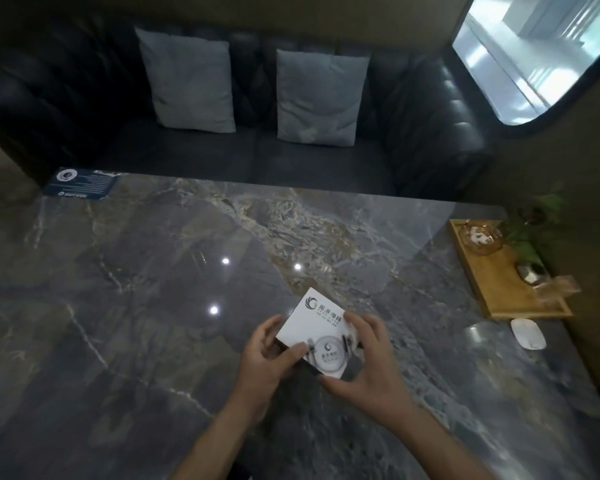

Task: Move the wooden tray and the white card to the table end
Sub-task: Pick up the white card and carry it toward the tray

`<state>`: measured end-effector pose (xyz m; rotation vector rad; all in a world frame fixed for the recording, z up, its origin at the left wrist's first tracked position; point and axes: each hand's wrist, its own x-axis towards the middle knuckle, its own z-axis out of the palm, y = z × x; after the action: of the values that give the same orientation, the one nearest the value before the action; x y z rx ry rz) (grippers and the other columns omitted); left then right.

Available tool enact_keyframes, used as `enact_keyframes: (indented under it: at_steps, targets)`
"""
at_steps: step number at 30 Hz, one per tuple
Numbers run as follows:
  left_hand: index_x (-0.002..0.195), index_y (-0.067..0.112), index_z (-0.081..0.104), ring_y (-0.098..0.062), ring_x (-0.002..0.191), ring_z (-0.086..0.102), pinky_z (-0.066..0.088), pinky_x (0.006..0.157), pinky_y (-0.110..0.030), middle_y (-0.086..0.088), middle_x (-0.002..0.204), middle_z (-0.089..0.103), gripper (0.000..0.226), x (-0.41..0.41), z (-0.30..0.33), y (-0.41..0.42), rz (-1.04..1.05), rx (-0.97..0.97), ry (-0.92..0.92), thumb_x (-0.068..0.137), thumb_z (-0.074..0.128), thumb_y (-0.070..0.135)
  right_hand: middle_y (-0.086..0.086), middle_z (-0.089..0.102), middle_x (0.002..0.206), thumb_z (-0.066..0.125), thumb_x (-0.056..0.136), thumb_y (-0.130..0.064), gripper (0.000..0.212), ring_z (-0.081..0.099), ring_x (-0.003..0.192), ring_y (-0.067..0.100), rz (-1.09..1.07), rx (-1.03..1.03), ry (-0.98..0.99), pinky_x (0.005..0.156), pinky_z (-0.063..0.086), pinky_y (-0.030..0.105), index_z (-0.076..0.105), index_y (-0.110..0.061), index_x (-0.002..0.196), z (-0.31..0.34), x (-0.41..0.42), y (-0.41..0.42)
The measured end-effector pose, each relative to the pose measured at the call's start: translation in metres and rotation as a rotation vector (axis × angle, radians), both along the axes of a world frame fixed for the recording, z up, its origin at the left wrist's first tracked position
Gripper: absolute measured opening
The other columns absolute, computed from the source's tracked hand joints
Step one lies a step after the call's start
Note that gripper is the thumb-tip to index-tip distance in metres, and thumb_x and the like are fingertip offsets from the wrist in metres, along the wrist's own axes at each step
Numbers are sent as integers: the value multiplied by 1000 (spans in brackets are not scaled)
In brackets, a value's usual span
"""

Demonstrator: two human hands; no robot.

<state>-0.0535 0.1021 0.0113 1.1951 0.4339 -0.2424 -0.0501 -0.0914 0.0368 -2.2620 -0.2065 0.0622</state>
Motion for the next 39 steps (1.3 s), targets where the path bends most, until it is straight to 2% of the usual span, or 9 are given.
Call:
enact_keyframes:
  at_steps: [4, 11, 17, 20, 24, 26, 30, 35, 39]
  targets:
    - [121, 9, 58, -23, 99, 73, 60, 65, -32, -11, 112, 74, 64, -6, 9, -35, 28, -27, 24, 62, 83, 10, -4, 34, 126, 87, 54, -45, 95, 41, 122, 9, -65, 38, -44, 96, 40, 12, 41, -27, 135, 2, -9, -19]
    - [116, 4, 58, -28, 92, 74, 60, 58, -33, -16, 110, 74, 49, -7, 11, -104, 69, -67, 87, 71, 78, 0, -2, 35, 124, 85, 52, -51, 94, 42, 116, 13, -203, 19, -98, 92, 44, 23, 44, -21, 131, 1, -19, -66]
    - [121, 7, 57, -36, 101, 71, 61, 71, -45, -16, 112, 74, 67, -7, 11, -149, 59, -90, 117, 60, 83, 13, -2, 35, 127, 88, 53, -53, 97, 41, 119, 11, -235, 110, -11, 93, 43, 20, 45, -20, 133, -4, -27, -113]
    - [123, 10, 57, -38, 101, 71, 59, 80, -54, -15, 113, 74, 56, -7, 10, -167, 1, -84, 114, 71, 79, 8, -1, 46, 122, 87, 65, -36, 75, 50, 112, 5, -283, 204, -10, 86, 46, 12, 49, -20, 128, -7, -28, -138]
    - [121, 11, 61, -37, 102, 71, 58, 81, -51, -14, 113, 74, 44, -9, 10, -200, -71, -50, 110, 79, 75, 4, 5, 57, 122, 78, 81, -7, 53, 64, 96, 1, -490, 490, 186, 72, 56, 20, 50, -17, 125, -18, -30, -182]
    - [119, 11, 63, -37, 104, 70, 58, 83, -51, -15, 114, 74, 47, -9, 10, -215, -96, -34, 107, 75, 77, 8, 11, 61, 119, 78, 79, -2, 51, 67, 89, 8, -586, 684, 326, 66, 57, 21, 52, -11, 122, -25, -31, -204]
    - [121, 10, 62, -35, 101, 72, 60, 68, -40, -14, 112, 75, 45, -10, 6, -249, -119, -42, 145, 78, 75, 3, 30, 67, 109, 99, 39, -30, 100, 69, 83, 36, -673, 1124, 570, 71, 61, 42, 52, 1, 122, -44, -41, -247]
    - [120, 11, 62, -34, 96, 73, 60, 65, -41, -13, 111, 75, 40, -10, 0, -294, -176, -40, 188, 82, 72, 0, 37, 62, 118, 91, 63, -15, 80, 66, 88, 36, -688, 1215, 707, 68, 60, 38, 48, 9, 126, -54, -63, -285]
    - [121, 11, 62, -36, 100, 72, 61, 71, -44, -11, 109, 76, 43, -8, -7, -323, -201, -5, 220, 81, 73, 1, 32, 64, 120, 90, 62, -16, 76, 60, 106, 47, -691, 1266, 714, 92, 52, 57, 52, 4, 125, -54, -73, -304]
